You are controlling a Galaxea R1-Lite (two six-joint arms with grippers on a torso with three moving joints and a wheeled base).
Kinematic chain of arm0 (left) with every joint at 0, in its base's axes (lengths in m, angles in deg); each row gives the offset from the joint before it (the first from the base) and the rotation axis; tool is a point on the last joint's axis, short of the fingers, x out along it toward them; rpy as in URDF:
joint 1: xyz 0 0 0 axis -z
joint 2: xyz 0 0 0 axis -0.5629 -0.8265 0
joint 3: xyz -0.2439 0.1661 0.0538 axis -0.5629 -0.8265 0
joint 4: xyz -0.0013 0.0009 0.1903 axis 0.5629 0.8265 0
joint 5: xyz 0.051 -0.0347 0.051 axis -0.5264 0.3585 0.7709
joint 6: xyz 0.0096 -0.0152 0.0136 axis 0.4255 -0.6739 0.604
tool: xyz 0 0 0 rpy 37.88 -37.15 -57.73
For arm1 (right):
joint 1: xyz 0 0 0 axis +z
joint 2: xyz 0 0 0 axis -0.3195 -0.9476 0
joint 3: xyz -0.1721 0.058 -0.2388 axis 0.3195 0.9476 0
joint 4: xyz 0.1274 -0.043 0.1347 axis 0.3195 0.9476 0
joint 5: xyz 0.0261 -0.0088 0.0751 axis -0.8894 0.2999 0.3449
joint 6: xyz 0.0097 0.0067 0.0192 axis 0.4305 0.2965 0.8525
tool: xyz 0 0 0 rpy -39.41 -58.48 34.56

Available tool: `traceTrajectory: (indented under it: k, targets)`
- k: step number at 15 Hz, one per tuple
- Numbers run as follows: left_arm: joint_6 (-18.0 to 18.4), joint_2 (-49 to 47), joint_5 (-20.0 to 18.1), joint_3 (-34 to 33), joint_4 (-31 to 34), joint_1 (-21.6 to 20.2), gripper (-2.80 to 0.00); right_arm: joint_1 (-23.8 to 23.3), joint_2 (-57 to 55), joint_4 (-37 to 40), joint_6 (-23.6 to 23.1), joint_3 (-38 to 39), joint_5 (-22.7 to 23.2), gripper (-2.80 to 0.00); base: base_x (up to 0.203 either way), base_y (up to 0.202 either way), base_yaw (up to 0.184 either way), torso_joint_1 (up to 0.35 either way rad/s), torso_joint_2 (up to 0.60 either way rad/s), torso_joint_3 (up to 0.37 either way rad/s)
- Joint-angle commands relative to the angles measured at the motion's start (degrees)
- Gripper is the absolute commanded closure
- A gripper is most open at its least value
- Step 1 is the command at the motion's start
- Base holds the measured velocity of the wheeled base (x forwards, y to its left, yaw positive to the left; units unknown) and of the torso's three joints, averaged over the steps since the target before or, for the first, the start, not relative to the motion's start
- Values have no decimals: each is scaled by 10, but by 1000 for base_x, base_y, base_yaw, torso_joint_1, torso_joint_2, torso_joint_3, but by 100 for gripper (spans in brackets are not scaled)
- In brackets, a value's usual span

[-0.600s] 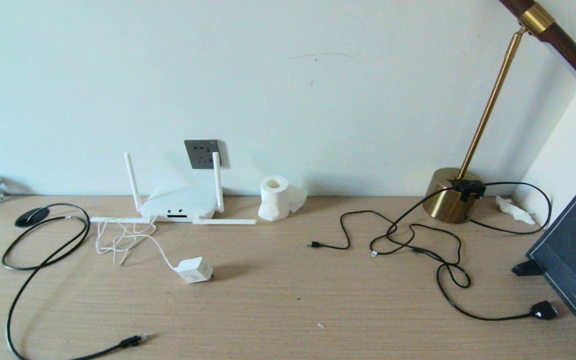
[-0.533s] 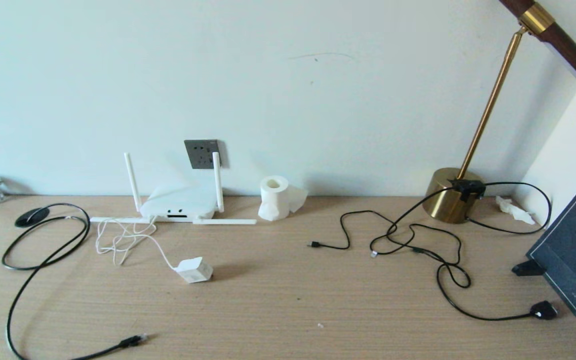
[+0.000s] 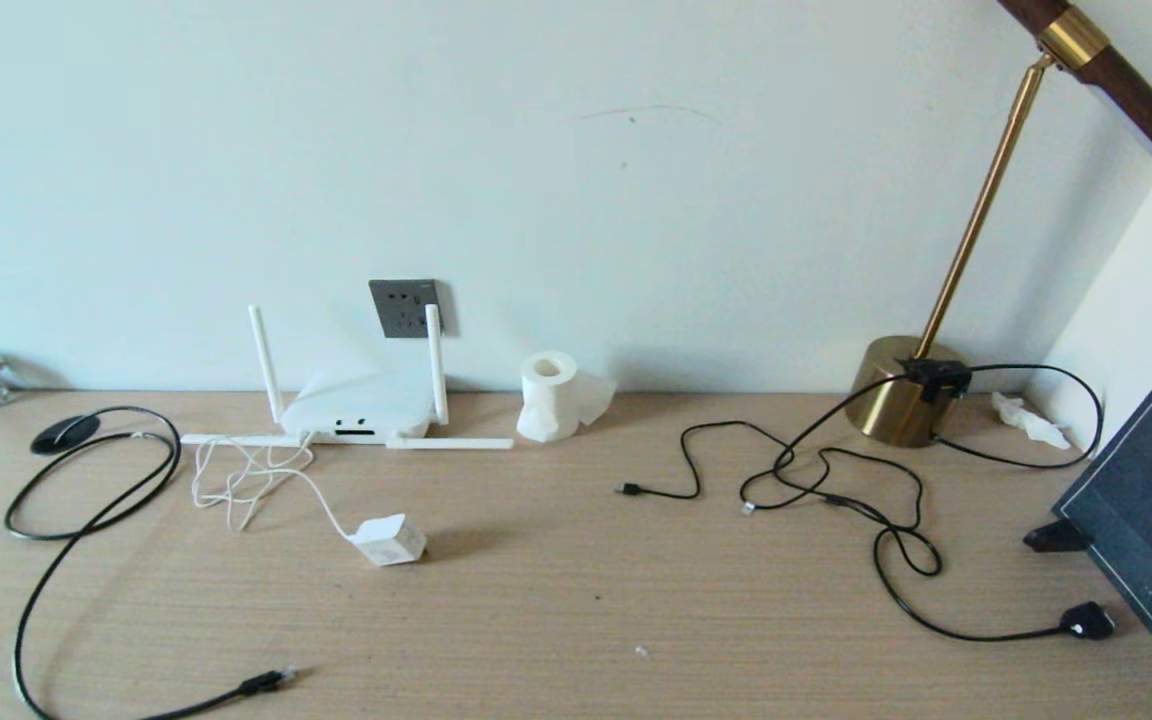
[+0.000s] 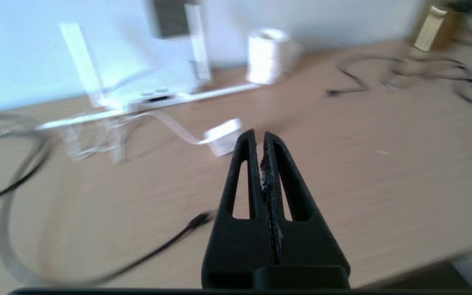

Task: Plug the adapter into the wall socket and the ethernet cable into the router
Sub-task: Pick up plug

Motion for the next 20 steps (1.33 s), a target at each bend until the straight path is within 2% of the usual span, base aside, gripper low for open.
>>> traceTrajectory:
  k: [1,3,5,6,7,9,10,11,12,15,16,18,20]
  targets:
    - [7,-204,-18,72,-1,32,0,0,0,1,0,0,0,0,0,0,0,0,0,0]
    - [37,-333,-63,145,1,40,0,0,0,1,0,0,0,0,0,0,0,0,0,0]
    - [102,-467,-114,239,8,16,0,0,0,1,0,0,0,0,0,0,0,0,0,0]
    - [159,-534,-136,283,14,-8,0,0,0,1,0,0,0,0,0,0,0,0,0,0]
    - [238,-600,-153,324,18,-36,0,0,0,1,0,0,0,0,0,0,0,0,0,0]
    - [441,-703,-181,392,29,-95,0,0,0,1,0,0,0,0,0,0,0,0,0,0]
    - [507,-732,-203,413,41,-114,0,0,0,1,0,0,0,0,0,0,0,0,0,0]
    - [555,-745,-239,426,65,-120,0,0,0,1,0,0,0,0,0,0,0,0,0,0]
    - [584,-747,-253,435,100,-116,0,0,0,1,0,0,0,0,0,0,0,0,0,0]
    - [626,-739,-265,470,252,-88,0,0,0,1,0,0,0,0,0,0,0,0,0,0]
    - [655,-744,-266,487,276,-84,-280,0,0,1,0,0,0,0,0,0,0,0,0,0]
    - [688,-768,-265,508,298,-77,-280,0,0,1,0,0,0,0,0,0,0,0,0,0]
    - [694,-785,-262,509,297,-67,-280,0,0,1,0,0,0,0,0,0,0,0,0,0]
